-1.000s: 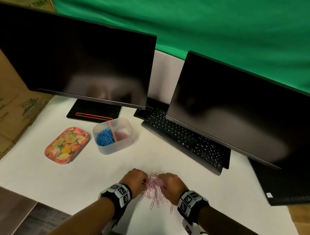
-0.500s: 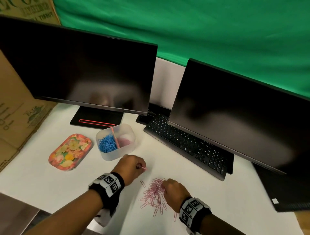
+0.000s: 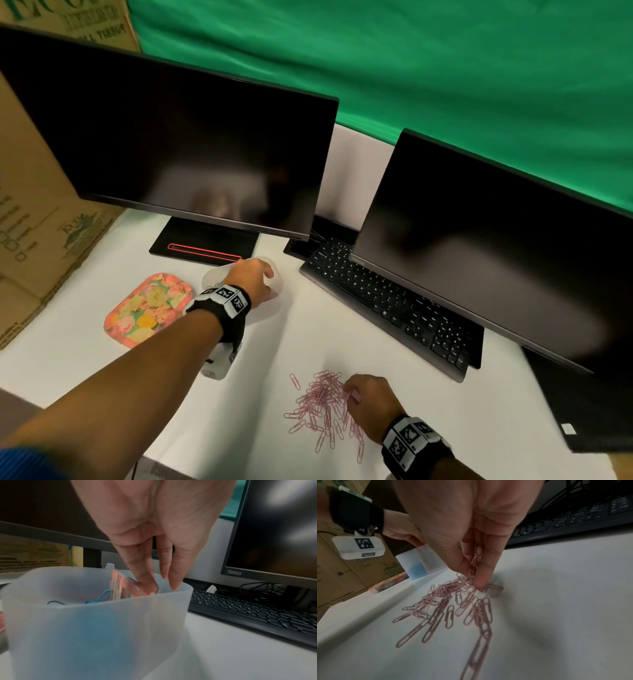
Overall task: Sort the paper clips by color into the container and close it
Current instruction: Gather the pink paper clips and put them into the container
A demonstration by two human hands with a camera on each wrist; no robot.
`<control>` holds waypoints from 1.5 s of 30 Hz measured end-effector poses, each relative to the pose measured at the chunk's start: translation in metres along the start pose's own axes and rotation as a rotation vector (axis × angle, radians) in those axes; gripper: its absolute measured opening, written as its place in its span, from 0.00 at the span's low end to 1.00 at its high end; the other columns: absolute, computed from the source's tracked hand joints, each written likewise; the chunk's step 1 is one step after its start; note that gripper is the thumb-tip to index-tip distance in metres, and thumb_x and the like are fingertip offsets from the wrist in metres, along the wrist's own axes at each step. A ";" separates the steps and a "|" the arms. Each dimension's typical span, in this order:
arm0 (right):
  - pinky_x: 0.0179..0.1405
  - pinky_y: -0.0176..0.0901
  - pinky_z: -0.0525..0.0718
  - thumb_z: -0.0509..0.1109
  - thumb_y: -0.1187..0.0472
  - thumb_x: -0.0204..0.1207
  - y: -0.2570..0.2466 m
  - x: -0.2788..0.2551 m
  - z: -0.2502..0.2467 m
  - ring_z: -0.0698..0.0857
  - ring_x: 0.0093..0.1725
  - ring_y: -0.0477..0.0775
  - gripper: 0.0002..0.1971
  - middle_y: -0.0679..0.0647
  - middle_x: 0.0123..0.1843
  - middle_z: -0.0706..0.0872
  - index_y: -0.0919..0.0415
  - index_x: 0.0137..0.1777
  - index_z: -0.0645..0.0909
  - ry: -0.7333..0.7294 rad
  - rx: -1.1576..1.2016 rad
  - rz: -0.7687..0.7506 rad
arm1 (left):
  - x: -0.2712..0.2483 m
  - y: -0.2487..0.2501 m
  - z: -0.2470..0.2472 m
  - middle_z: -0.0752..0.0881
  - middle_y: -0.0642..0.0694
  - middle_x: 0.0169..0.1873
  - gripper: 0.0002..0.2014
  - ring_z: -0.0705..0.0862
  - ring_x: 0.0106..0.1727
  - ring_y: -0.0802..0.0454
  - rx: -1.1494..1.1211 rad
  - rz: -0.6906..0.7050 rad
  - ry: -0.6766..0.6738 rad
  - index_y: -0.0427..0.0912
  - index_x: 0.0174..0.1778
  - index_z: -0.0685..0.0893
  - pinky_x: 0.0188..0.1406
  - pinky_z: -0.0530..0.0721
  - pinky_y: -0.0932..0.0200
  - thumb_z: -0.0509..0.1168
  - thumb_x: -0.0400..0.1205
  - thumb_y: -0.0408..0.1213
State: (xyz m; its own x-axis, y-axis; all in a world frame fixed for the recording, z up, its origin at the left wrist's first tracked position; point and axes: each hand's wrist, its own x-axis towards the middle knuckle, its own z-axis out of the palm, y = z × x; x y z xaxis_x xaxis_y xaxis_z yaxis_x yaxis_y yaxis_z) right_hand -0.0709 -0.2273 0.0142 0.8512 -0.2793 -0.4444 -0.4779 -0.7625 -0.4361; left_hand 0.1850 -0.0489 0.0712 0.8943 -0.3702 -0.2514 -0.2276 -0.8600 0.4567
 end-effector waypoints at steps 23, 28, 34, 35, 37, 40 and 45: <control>0.44 0.55 0.91 0.72 0.66 0.65 -0.186 0.139 -0.067 0.90 0.39 0.59 0.12 0.53 0.39 0.88 0.45 0.31 0.81 0.074 0.247 -0.213 | -0.097 -0.028 0.026 0.85 0.52 0.56 0.16 0.83 0.59 0.49 0.066 0.424 0.006 0.50 0.59 0.87 0.55 0.84 0.55 0.59 0.80 0.36; 0.49 0.45 0.87 0.72 0.65 0.69 -0.179 0.135 -0.070 0.85 0.45 0.53 0.10 0.53 0.47 0.87 0.50 0.48 0.84 0.035 0.172 -0.223 | -0.109 -0.041 0.037 0.82 0.54 0.58 0.16 0.83 0.58 0.50 0.086 0.357 -0.089 0.52 0.61 0.85 0.52 0.81 0.58 0.58 0.81 0.37; 0.58 0.42 0.83 0.63 0.66 0.73 -0.096 0.095 -0.069 0.85 0.55 0.55 0.16 0.52 0.56 0.89 0.51 0.58 0.82 0.103 0.044 -0.138 | -0.104 -0.038 0.065 0.75 0.51 0.69 0.23 0.77 0.69 0.48 0.153 0.271 -0.304 0.52 0.73 0.75 0.66 0.78 0.53 0.61 0.80 0.38; 0.63 0.42 0.81 0.62 0.65 0.75 -0.077 0.086 -0.059 0.83 0.62 0.55 0.20 0.53 0.64 0.86 0.50 0.65 0.79 0.055 -0.054 -0.116 | -0.105 -0.035 0.071 0.73 0.50 0.71 0.25 0.75 0.71 0.47 0.172 0.279 -0.337 0.51 0.75 0.72 0.67 0.78 0.52 0.61 0.79 0.37; 0.77 0.37 0.65 0.61 0.64 0.78 -0.045 0.067 -0.033 0.69 0.78 0.51 0.28 0.51 0.81 0.69 0.51 0.79 0.66 -0.086 -0.176 -0.141 | -0.109 -0.028 0.084 0.68 0.46 0.76 0.30 0.69 0.75 0.45 0.214 0.320 -0.391 0.47 0.79 0.66 0.71 0.75 0.50 0.61 0.79 0.35; 0.83 0.41 0.52 0.59 0.65 0.79 -0.023 0.032 -0.001 0.48 0.84 0.48 0.32 0.50 0.85 0.47 0.57 0.84 0.55 -0.193 -0.267 -0.331 | -0.120 -0.019 0.103 0.58 0.41 0.82 0.36 0.59 0.83 0.44 0.268 0.424 -0.430 0.41 0.82 0.59 0.80 0.65 0.52 0.63 0.78 0.33; 0.67 0.47 0.80 0.57 0.63 0.67 0.002 -0.013 0.027 0.79 0.71 0.58 0.28 0.60 0.73 0.79 0.65 0.69 0.79 -0.171 -0.272 -0.425 | -0.138 -0.022 0.136 0.70 0.41 0.76 0.33 0.64 0.81 0.43 0.302 0.745 -0.444 0.40 0.78 0.66 0.82 0.61 0.52 0.64 0.74 0.34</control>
State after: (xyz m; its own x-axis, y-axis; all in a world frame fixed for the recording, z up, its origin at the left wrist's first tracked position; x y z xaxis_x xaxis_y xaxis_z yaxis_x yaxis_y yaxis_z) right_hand -0.0885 -0.2101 -0.0022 0.8990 0.1692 -0.4040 -0.0056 -0.9179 -0.3969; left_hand 0.0139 -0.0263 -0.0204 0.2604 -0.9128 -0.3146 -0.8328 -0.3772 0.4052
